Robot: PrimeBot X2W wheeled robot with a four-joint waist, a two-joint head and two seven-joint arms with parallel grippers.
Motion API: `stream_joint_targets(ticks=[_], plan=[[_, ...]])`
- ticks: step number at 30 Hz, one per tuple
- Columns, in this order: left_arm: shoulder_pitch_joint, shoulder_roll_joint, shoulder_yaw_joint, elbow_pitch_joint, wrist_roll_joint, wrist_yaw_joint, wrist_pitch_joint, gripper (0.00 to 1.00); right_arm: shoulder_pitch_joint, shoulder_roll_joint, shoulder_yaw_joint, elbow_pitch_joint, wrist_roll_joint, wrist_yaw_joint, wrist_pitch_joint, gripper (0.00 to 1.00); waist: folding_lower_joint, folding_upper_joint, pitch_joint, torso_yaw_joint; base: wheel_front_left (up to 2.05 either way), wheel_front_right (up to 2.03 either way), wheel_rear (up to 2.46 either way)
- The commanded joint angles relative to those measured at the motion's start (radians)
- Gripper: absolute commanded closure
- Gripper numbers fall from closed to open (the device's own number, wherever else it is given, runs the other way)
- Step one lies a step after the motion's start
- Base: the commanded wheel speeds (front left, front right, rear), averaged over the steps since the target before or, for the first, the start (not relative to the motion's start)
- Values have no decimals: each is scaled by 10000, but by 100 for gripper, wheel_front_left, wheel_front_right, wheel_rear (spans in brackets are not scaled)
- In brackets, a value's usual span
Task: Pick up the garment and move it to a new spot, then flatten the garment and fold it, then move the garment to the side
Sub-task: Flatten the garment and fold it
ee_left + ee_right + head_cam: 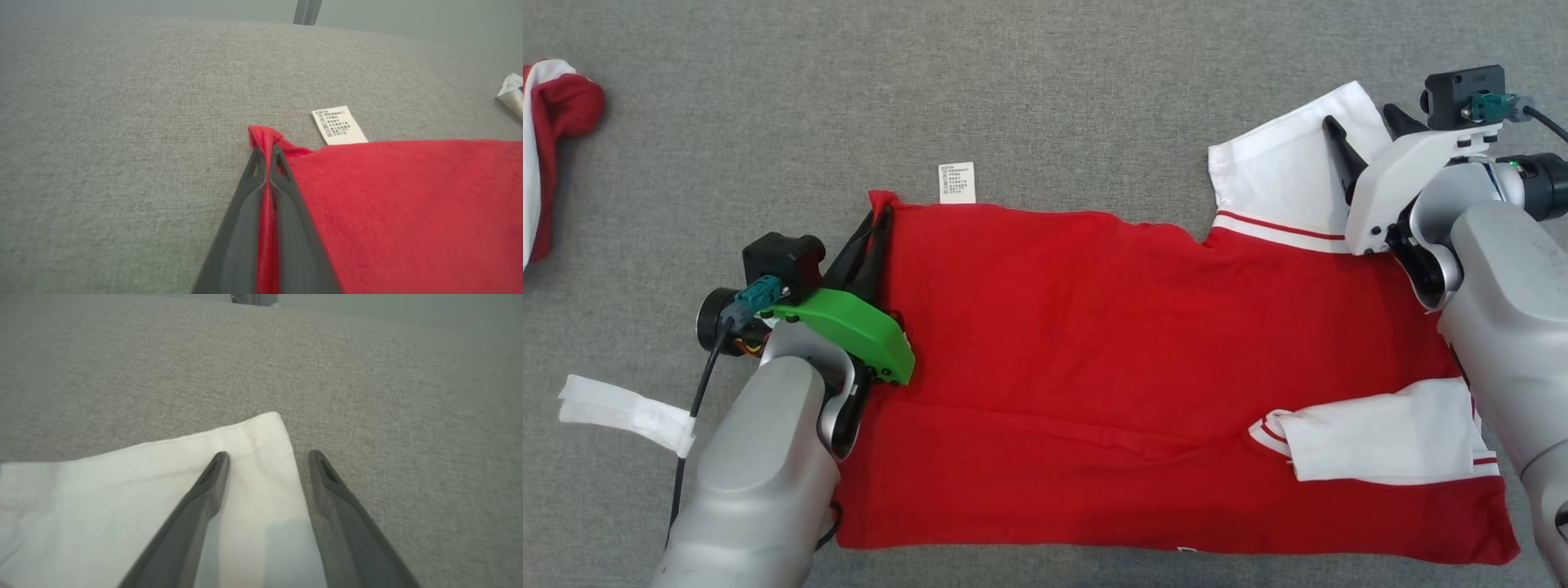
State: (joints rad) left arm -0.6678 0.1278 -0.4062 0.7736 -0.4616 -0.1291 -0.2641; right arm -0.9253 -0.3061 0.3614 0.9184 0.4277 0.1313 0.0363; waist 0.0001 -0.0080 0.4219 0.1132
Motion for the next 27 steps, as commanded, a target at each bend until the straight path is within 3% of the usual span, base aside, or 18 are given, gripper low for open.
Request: stream_joint_targets(ticks=[1,2,3,4,5,11,13,19,27], plan=[[-148,-27,-33,-52,-94,-25,-2,100,-87,6,30,157,40,-11,120,0,-1,80,156,159,0,0,0],[-158,-18,-55,-62,-99,-25,-2,100,-120,7,79,287,48,-9,184,7,-1,80,175,175,0,0,0],[-170,-10,-70,-79,-113,-25,-2,100,-128,26,155,365,26,-9,202,56,-1,80,192,183,0,0,0],[-181,2,-91,-89,-120,-25,-2,100,-126,37,191,425,59,-8,143,88,-1,80,195,190,0,0,0],[-188,24,-110,-93,-127,-25,-2,100,-160,1,215,473,70,-8,44,100,-1,80,188,194,0,0,0],[-348,131,-48,-141,-31,-25,-2,100,-572,-319,60,792,-121,-17,-821,100,-1,80,102,199,0,0,0],[-493,207,116,-190,95,-4,-2,100,-963,-336,-179,969,-426,-16,-1590,100,-1,80,72,189,0,0,0],[-515,358,370,-209,282,-4,-2,100,-1309,-133,-362,1341,-612,-16,-2442,100,-1,80,-276,54,0,0,0],[674,436,705,-850,444,-4,0,100,-153,-110,20,787,-8,-14,-2960,100,-1,80,-1481,-226,0,0,0]])
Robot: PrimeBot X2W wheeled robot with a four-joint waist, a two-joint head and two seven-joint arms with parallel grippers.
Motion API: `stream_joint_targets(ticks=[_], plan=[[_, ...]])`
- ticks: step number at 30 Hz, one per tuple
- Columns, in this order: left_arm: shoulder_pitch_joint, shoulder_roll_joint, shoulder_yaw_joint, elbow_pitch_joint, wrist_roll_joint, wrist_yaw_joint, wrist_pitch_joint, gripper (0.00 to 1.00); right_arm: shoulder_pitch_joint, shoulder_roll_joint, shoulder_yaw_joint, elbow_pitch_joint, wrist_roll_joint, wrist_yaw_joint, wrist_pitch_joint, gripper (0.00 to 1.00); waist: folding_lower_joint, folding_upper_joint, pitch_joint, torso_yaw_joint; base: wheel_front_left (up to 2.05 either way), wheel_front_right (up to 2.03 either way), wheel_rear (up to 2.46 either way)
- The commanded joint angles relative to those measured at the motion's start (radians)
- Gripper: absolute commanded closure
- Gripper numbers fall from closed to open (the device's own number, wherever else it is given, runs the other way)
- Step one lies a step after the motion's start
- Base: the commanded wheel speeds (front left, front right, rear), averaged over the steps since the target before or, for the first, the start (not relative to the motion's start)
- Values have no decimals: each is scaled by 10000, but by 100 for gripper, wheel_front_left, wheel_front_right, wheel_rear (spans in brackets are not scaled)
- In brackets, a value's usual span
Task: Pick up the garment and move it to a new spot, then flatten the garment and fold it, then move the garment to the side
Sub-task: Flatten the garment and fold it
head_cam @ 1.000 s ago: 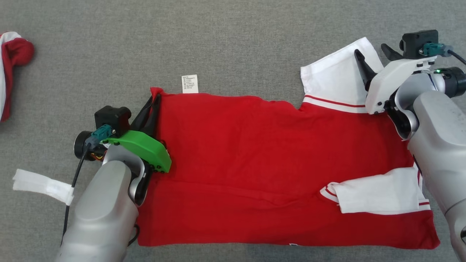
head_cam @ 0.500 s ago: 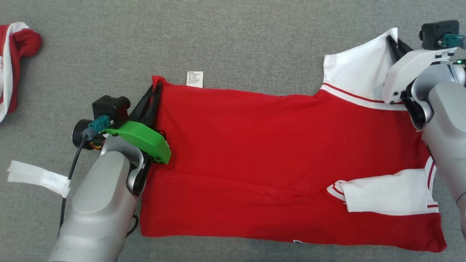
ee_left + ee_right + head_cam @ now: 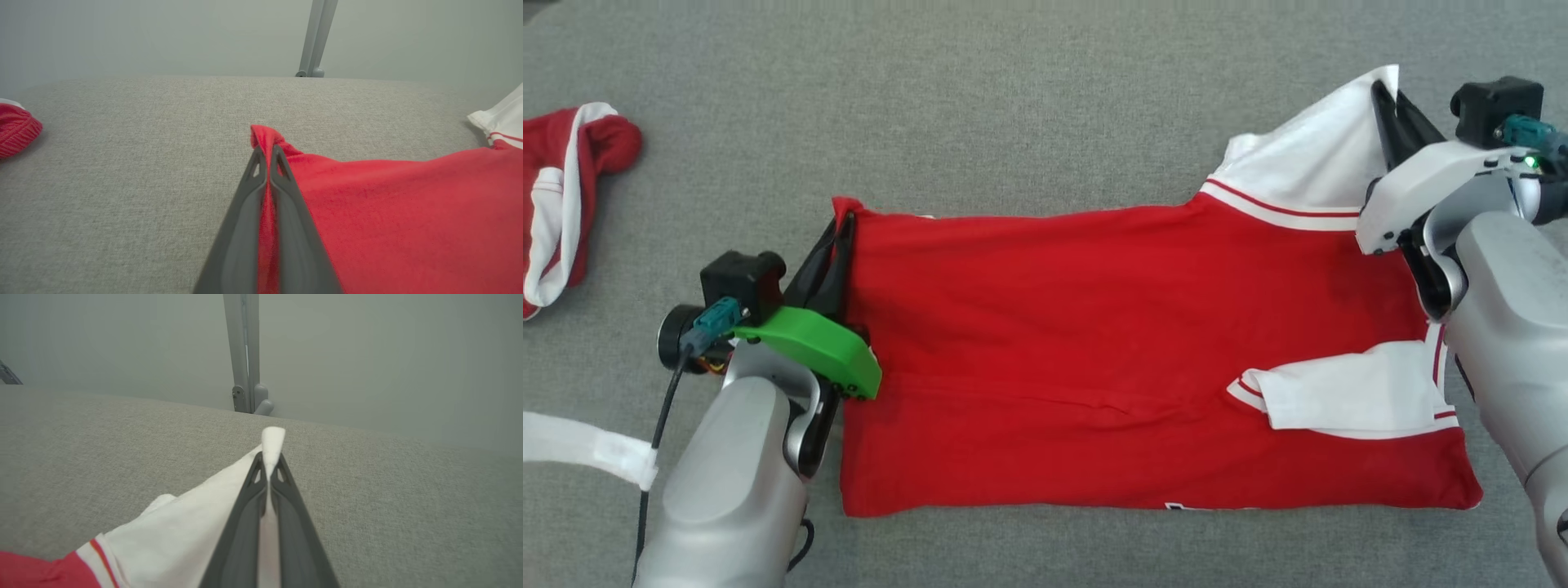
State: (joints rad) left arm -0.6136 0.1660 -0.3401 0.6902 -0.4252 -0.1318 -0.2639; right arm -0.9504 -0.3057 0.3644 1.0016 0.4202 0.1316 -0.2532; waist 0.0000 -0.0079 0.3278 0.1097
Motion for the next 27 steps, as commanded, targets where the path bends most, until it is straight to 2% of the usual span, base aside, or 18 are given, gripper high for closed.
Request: stream_joint_targets(ticks=[1,8,15,21,27], plan=[[353,76,96,-133,93,23,-4,100,366,-114,53,-251,191,-18,-82,100,0,79,-713,-252,0,0,0],[1667,322,415,-874,182,21,-4,100,2158,-397,194,-1930,847,-18,-123,100,0,79,-1580,-659,0,0,0],[2941,283,611,-1311,239,23,-3,100,4456,-595,-327,-3882,1423,-16,-126,100,0,79,-2081,-994,0,0,0],[4155,116,1256,-1711,302,23,-3,100,6130,-191,-818,-5239,1521,-16,-124,100,0,79,-2154,-1325,0,0,0],[4897,-171,1871,-1707,418,23,-3,100,7153,191,-1125,-5287,1364,-16,-124,100,0,79,-2410,-1418,0,0,0]])
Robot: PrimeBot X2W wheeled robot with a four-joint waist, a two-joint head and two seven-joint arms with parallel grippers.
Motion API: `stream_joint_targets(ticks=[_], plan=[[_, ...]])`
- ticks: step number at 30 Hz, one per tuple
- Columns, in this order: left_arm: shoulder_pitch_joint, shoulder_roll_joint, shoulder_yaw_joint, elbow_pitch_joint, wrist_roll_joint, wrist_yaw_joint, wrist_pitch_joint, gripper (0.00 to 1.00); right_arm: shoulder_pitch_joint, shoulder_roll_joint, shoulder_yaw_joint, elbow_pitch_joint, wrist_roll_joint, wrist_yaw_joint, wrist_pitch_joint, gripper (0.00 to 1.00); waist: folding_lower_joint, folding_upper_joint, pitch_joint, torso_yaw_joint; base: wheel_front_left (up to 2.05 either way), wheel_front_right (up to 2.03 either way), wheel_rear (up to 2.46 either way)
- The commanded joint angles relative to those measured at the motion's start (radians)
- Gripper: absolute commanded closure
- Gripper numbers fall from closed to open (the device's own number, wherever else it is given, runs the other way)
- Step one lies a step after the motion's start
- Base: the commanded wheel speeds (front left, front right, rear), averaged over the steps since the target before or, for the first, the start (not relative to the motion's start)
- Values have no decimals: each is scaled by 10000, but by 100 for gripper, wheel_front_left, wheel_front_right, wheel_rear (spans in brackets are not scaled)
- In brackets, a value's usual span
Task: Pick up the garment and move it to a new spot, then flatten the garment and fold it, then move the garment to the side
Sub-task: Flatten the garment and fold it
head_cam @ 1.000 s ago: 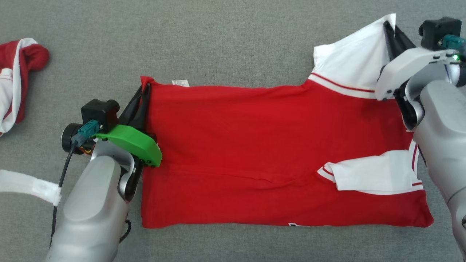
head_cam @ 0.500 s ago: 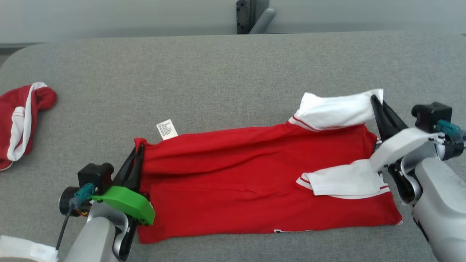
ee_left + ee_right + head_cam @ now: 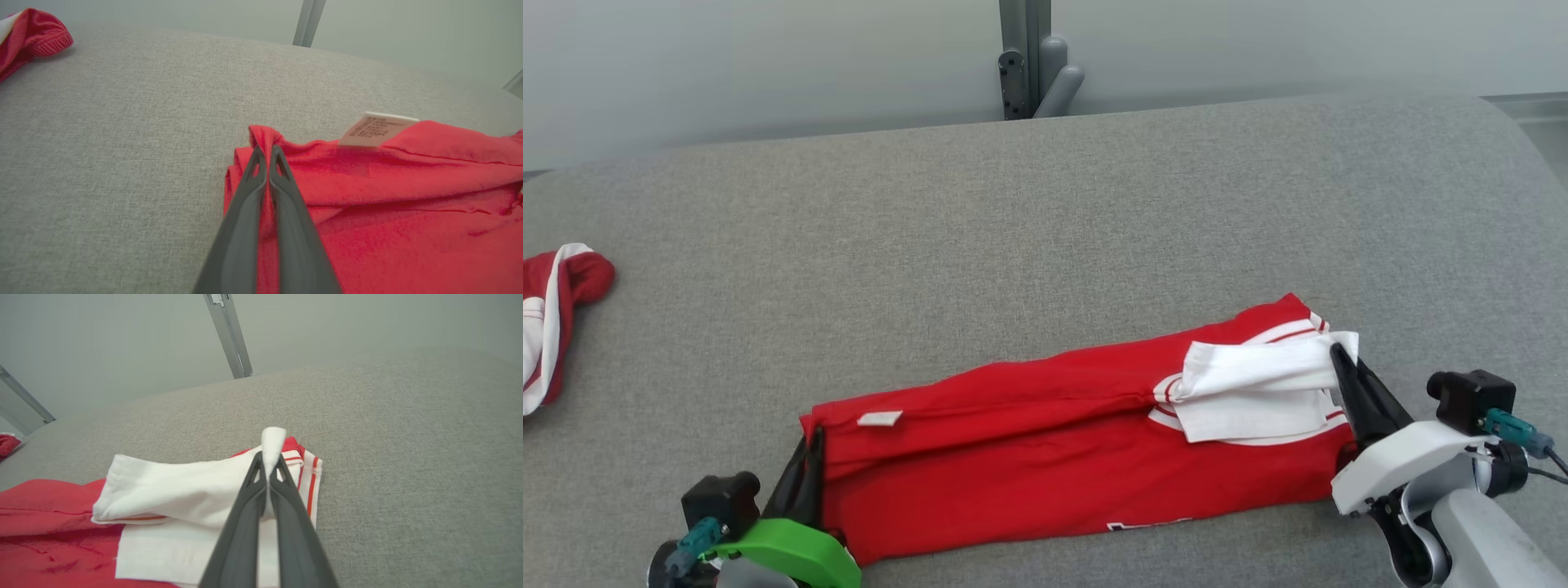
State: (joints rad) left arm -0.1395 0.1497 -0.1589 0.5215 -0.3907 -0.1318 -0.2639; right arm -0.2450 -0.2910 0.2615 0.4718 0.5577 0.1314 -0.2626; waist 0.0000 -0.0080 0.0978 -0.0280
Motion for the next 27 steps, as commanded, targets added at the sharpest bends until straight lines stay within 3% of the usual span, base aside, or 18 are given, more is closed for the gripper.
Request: stream_joint_targets(ticks=[1,5,6,7,8,9,15,19,27], plan=[[271,-74,119,-23,86,23,-3,100,237,111,-173,59,24,-15,-30,100,0,80,-168,-42,0,0,0],[571,-253,117,77,194,23,-3,99,572,246,-117,305,-157,-15,-31,100,0,80,-312,-30,0,0,0],[633,-264,144,148,202,23,-3,91,634,272,-69,461,-153,-15,-31,100,0,80,-351,-22,0,0,0],[698,-271,236,242,257,23,-3,67,693,279,-33,658,-145,-15,-31,43,0,80,-389,-10,0,0,0],[768,-285,382,341,344,31,-3,16,693,270,-88,744,-163,-15,-31,0,0,80,-444,4,0,0,0],[795,-315,532,393,486,91,-3,0,695,287,-195,832,-168,-15,-31,0,0,80,-487,12,0,0,0],[1463,-613,1542,-502,1574,793,-3,0,1145,459,-1855,403,-838,-15,-30,0,0,80,-801,19,0,0,0],[1916,-751,1857,-1091,2227,971,-3,0,1451,746,-2464,213,-1400,-11,-31,0,0,80,-1008,99,0,0,0],[2341,-908,1837,-1204,2726,918,-3,0,1413,1032,-1391,132,-1558,-10,-31,0,0,80,-1344,403,0,0,0]])
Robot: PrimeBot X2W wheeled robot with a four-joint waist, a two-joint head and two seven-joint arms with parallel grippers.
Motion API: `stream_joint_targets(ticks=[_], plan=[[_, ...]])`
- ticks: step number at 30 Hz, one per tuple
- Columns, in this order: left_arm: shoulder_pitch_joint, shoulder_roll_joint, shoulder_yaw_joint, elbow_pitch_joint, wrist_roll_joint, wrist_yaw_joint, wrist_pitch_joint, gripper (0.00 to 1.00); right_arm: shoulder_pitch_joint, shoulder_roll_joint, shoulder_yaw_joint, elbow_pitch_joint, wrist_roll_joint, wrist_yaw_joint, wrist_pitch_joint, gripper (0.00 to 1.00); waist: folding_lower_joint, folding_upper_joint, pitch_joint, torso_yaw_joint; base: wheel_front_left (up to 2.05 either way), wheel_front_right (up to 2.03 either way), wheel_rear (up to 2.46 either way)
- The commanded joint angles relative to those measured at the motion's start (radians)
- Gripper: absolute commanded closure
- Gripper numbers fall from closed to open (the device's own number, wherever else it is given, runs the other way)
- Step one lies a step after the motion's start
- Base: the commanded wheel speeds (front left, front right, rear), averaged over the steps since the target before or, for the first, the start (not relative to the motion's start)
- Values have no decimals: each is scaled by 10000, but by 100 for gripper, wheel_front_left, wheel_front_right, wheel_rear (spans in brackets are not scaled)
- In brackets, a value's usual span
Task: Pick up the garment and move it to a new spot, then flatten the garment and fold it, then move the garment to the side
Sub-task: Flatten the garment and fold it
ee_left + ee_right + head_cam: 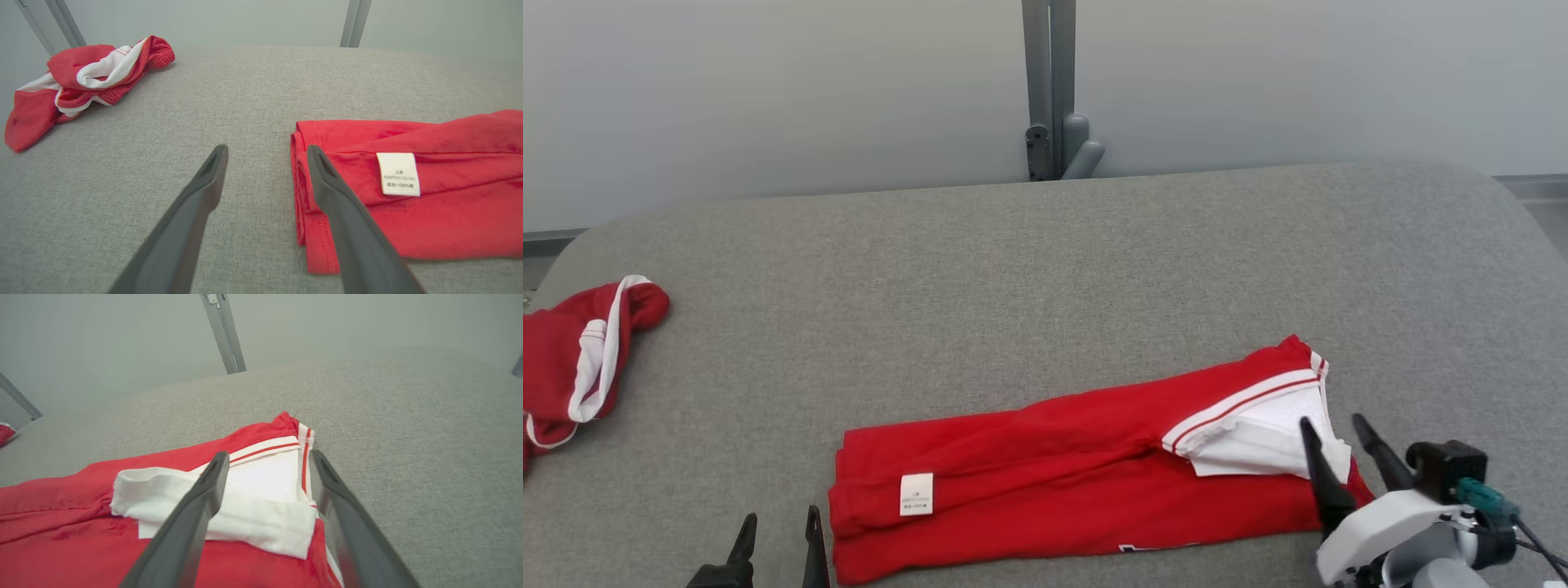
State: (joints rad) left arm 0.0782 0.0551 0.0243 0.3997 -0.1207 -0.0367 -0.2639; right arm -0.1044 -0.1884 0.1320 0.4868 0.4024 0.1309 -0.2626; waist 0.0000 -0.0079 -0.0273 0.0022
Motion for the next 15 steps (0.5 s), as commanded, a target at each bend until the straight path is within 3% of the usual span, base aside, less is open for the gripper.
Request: stream_joint_targets(ticks=[1,8,15], plan=[[195,18,-16,35,59,-57,-3,0,-42,-54,213,-22,34,-4,-31,0,0,79,-116,152,0,0,0],[292,-32,-114,89,-96,-111,-3,0,-491,-878,2681,-191,453,-4,49,0,0,79,-96,437,0,0,0],[223,-36,-240,125,-421,20,-3,0,-1944,-2999,5494,-1049,1516,-6,1710,0,0,79,76,487,0,0,0]])
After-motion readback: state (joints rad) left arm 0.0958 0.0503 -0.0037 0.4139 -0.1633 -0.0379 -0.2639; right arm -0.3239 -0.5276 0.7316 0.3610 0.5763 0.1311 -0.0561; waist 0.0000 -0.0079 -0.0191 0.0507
